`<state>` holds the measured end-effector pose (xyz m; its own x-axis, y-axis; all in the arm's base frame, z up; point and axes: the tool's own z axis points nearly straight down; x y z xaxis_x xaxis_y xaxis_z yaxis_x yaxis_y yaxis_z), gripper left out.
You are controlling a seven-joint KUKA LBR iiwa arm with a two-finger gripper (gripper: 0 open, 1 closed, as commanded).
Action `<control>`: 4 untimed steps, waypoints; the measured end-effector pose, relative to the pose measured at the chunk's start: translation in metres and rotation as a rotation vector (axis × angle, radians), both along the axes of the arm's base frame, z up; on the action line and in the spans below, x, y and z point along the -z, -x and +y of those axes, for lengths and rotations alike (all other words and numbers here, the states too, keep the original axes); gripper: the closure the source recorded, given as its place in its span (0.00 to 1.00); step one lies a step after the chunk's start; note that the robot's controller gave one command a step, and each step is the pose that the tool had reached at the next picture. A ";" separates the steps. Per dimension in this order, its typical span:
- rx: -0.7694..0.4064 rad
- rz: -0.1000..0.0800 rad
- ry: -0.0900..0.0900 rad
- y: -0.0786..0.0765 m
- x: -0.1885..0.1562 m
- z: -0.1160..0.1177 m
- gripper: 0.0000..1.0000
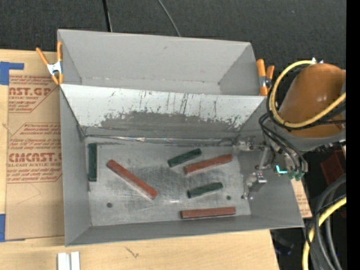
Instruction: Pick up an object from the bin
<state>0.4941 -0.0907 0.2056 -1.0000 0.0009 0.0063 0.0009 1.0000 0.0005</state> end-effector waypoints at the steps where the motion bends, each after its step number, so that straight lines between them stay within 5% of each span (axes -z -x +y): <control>1: -0.001 -0.007 0.001 -0.002 -0.003 0.000 0.00; 2: -0.153 -0.009 0.000 0.004 0.053 0.013 0.00; 3: -0.368 -0.006 -0.001 0.009 0.059 0.031 0.00; 4: -0.267 -0.004 -0.003 0.010 0.082 0.036 0.00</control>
Offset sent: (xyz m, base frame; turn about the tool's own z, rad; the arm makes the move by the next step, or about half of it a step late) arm -0.0135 0.0296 -0.1356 -0.3730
